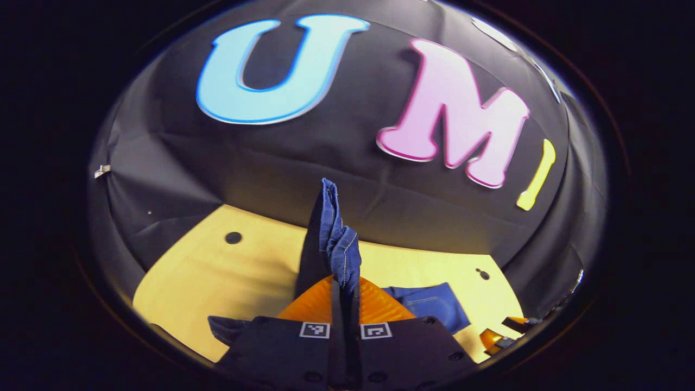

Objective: Grasp the waist and the cuffs of the jeans and fold them to make the two legs overlap; first hold the waist and fold one-third of the jeans toward the cuffs, then hold the cuffs and fold the remaining one-third in the same direction to finish folding.

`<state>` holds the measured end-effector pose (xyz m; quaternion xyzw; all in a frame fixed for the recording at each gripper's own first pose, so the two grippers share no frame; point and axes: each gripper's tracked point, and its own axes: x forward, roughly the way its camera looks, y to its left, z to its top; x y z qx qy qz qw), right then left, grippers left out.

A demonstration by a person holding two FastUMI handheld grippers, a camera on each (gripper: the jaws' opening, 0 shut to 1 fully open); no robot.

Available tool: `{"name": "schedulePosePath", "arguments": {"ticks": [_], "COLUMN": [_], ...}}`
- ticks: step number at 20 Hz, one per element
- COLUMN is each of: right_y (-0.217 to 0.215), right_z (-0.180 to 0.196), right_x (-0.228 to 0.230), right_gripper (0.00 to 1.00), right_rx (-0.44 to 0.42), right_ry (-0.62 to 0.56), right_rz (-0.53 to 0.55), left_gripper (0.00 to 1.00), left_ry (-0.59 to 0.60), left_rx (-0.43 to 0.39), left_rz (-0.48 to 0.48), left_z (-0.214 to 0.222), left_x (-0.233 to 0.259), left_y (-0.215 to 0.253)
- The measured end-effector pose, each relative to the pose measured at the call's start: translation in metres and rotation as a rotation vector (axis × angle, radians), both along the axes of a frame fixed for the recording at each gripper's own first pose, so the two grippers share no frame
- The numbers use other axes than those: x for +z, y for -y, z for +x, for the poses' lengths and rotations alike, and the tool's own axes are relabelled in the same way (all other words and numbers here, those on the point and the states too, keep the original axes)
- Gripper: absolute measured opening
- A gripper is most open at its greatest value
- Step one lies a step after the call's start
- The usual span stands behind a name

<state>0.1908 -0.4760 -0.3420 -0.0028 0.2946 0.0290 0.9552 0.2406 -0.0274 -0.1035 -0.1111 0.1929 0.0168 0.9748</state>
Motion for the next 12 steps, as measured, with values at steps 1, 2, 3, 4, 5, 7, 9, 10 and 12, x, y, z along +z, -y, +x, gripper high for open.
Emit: {"name": "schedulePosePath", "arguments": {"ticks": [1, 2, 3, 4, 5, 7, 9, 10, 12], "right_y": [0.009, 0.019, 0.027, 0.035, 0.043, 0.054, 0.062, 0.064, 0.064], "right_z": [-0.003, -0.006, -0.01, -0.015, -0.019, -0.031, -0.043, -0.049, -0.059], "right_x": [0.002, 0.003, 0.002, 0.001, 0.0, -0.005, -0.013, -0.017, -0.022], "right_gripper": [0.98, 0.98, 0.98, 0.98, 0.98, 0.98, 0.98, 0.98, 0.98], "right_rx": [-0.015, -0.031, -0.048, -0.064, -0.083, -0.116, -0.139, -0.145, -0.148], "right_ry": [0.0, -0.002, -0.007, -0.013, -0.014, -0.028, -0.05, -0.059, -0.077], "right_rz": [0.0, 0.002, 0.004, 0.007, 0.012, 0.021, 0.028, 0.033, 0.039], "left_gripper": [0.06, 0.06, 0.06, 0.06, 0.06, 0.06, 0.06, 0.06, 0.1], "left_ry": [-0.01, -0.029, -0.054, -0.079, -0.11, -0.174, -0.22, -0.241, -0.28], "left_rx": [-0.03, -0.063, -0.096, -0.127, -0.149, -0.151, -0.151, -0.144, -0.145], "left_rz": [-0.006, 0.002, 0.013, 0.013, 0.011, 0.051, 0.1, 0.135, 0.231], "left_z": [0.006, 0.013, 0.018, 0.025, 0.033, 0.045, 0.051, 0.052, 0.054], "left_x": [-0.005, -0.014, -0.025, -0.038, -0.053, -0.089, -0.123, -0.135, -0.159], "left_y": [0.03, 0.057, 0.081, 0.105, 0.129, 0.157, 0.177, 0.181, 0.188]}}
